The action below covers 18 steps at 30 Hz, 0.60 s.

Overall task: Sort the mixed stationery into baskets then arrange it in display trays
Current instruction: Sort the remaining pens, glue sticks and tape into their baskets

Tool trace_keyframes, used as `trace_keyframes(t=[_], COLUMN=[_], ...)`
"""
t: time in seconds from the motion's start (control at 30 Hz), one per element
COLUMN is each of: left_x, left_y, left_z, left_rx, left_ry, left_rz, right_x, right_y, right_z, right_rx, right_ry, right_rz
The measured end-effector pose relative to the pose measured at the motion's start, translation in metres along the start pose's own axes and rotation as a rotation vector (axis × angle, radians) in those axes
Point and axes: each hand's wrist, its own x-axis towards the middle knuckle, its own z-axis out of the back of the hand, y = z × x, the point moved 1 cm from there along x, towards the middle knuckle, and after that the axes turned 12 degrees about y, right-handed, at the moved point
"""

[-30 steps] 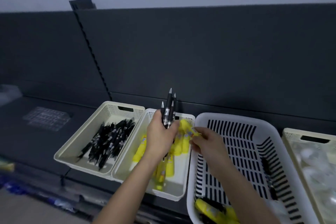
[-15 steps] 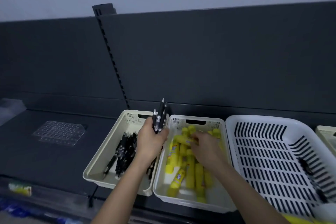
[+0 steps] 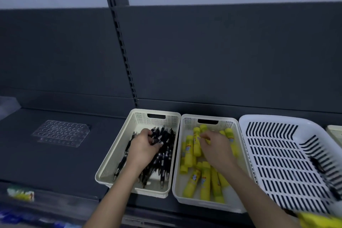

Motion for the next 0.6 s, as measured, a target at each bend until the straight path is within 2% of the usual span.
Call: trace_keyframes(t=[0.17, 0.6], left_x=[-0.001, -0.025], left_y=[-0.020, -0.140], left_z=[-0.006, -0.079], left_rx=[-0.078, 0.056], left_ry=[0.030, 0.199], left_rz=[-0.100, -0.535], right_x=[-0.010, -0.057], right_y=[-0.004, -0.086], right_z=[0.008, 0.097], right_rx=[0.052, -0.004], right_ry=[-0.048, -0.191], right_rz=[-0.043, -0.200])
